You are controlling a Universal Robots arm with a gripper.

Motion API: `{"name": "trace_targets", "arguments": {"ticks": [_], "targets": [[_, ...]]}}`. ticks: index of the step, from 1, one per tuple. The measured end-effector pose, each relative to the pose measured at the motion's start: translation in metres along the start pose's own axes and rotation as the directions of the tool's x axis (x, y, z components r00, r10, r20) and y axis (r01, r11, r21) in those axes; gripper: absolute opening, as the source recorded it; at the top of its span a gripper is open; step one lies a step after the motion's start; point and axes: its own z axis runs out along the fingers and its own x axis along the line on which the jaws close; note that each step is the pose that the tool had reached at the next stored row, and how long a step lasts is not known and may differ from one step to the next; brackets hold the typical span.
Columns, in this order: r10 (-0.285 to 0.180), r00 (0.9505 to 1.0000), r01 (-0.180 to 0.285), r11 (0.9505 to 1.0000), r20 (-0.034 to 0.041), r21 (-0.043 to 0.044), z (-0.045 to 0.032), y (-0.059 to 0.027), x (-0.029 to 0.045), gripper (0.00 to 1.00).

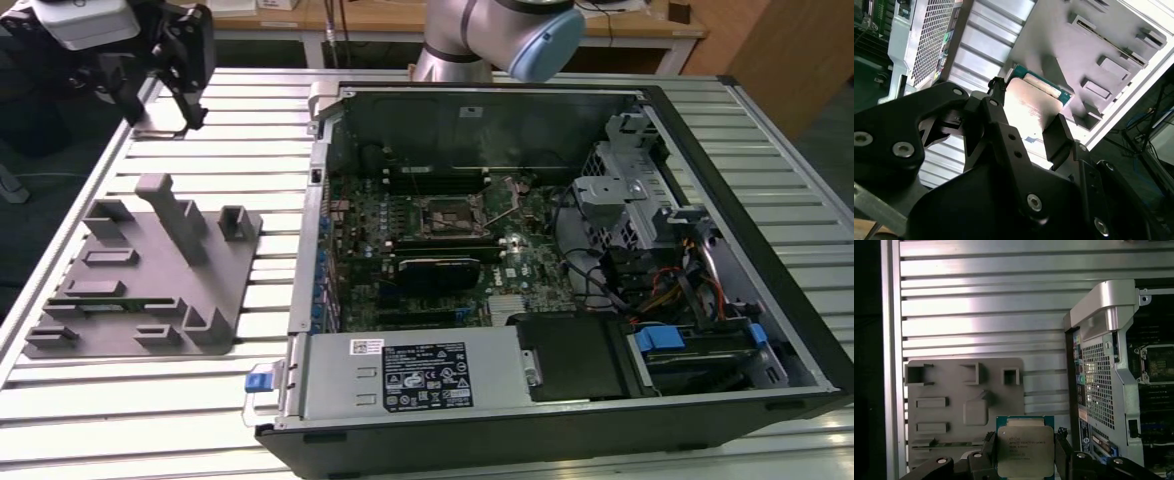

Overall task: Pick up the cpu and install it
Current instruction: 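Pick up the cpu and move it towards the insertion slot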

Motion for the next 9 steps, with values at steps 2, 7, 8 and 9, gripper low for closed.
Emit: {"name": "trace_targets", "arguments": {"ticks": [2, 7, 8, 9], "targets": [[0.0, 1.0, 0.0, 1.0, 0.0001, 0.0, 0.0001, 0.0004, -0.0022, 0.55], [0.0, 1.0, 0.0, 1.0, 0.0, 0.0, 0.0003, 0.0014, -0.0081, 0.55], [0.0, 1.0, 0.0, 1.0, 0.0, 0.0, 0.0004, 0.0016, -0.0092, 0.55], [0.0, 1.0, 0.0, 1.0, 0.0, 0.0, 0.0004, 0.0019, -0.0103, 0.55]]}}
